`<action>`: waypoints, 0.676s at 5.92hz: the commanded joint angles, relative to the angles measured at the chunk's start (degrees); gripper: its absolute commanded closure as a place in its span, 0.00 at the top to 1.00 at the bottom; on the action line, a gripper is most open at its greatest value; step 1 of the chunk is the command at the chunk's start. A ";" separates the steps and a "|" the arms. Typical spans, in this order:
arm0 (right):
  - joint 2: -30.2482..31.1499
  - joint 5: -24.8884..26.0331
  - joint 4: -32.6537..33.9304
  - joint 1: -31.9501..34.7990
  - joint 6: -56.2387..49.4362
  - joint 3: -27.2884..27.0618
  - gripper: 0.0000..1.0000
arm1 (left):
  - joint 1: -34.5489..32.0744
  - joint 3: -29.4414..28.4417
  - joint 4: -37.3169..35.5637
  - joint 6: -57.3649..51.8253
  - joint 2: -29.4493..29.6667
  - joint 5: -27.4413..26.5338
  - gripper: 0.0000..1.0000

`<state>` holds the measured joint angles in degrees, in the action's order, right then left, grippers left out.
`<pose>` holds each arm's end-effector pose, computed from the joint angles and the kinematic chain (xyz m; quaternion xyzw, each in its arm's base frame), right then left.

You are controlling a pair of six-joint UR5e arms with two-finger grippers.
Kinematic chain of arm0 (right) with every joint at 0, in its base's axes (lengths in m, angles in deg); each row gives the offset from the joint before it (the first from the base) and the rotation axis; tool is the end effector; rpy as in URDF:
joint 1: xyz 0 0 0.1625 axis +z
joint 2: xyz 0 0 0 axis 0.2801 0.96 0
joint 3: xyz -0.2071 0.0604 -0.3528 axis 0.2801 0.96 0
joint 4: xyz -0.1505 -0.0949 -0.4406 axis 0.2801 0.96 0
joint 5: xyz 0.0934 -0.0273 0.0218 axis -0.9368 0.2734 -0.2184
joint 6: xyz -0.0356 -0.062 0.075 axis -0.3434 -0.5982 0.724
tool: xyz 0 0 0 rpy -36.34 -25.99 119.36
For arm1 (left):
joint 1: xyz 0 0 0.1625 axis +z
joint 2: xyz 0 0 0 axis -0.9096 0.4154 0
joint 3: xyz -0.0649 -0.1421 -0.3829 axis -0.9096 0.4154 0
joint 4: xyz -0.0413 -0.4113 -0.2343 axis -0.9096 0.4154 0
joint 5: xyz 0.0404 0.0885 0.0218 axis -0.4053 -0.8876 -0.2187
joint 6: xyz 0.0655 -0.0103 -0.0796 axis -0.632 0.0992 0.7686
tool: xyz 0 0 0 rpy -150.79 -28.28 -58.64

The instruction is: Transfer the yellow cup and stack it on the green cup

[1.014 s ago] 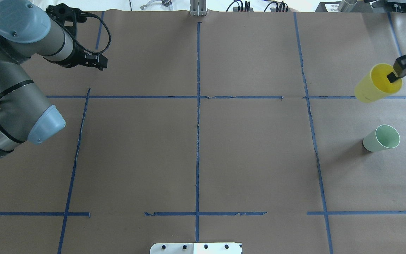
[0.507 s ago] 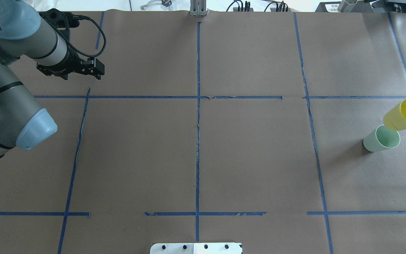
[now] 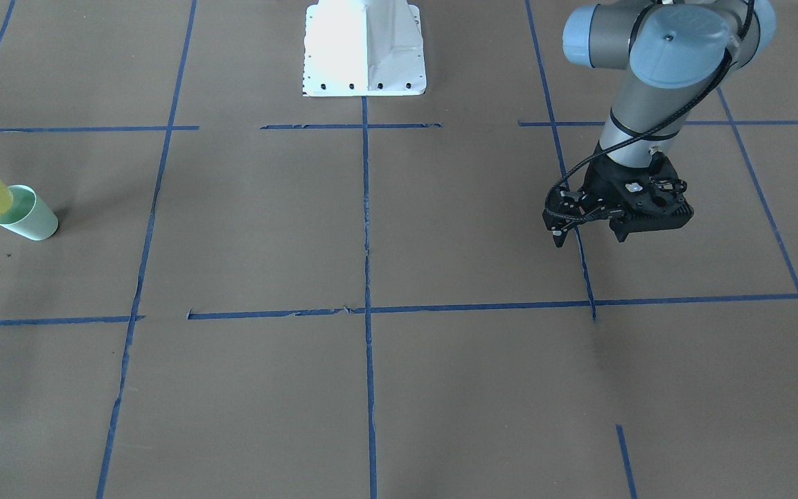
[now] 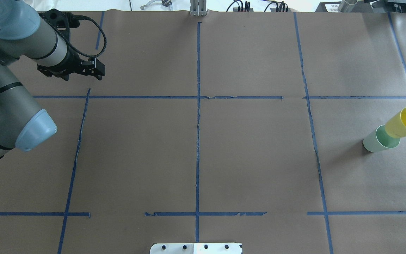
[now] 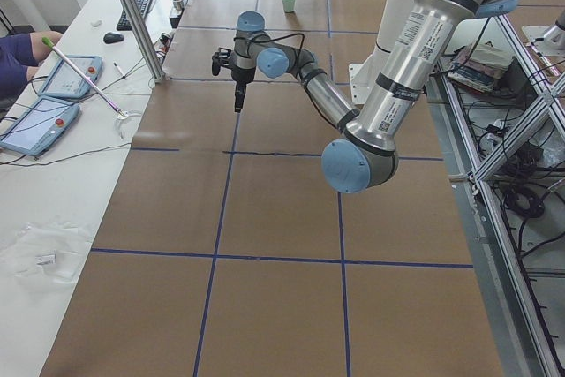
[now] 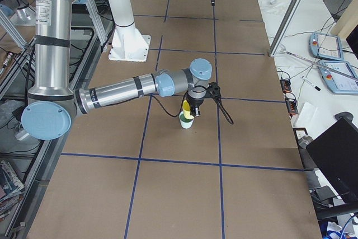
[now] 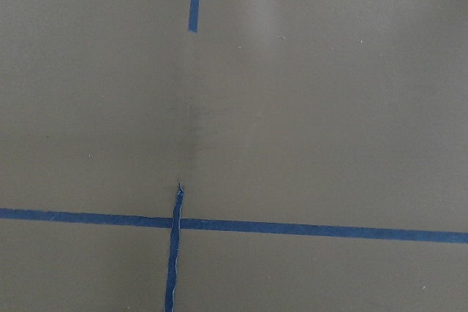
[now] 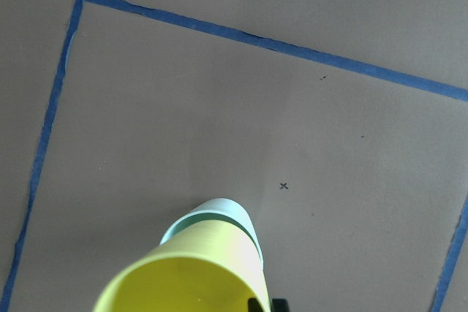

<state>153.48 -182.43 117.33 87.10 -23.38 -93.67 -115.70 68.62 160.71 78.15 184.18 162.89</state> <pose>-0.1136 -0.5115 0.4994 0.0305 -0.3944 -0.1343 0.9086 0.3493 -0.5704 0.2364 0.1043 0.3687 -0.0669 0.9212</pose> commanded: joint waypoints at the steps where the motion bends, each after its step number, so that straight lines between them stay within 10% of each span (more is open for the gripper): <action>1: -0.27 0.06 -0.08 -1.48 0.08 0.45 0.01 | 0.06 0.13 0.05 0.05 0.00 0.00 1.00; 4: 0.00 1.12 -0.08 -1.48 -0.01 0.37 0.09 | 0.06 0.13 0.05 -0.04 0.09 0.00 1.00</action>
<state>153.42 -181.46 117.26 85.64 -23.37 -93.25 -115.60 68.74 160.76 78.16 184.20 162.89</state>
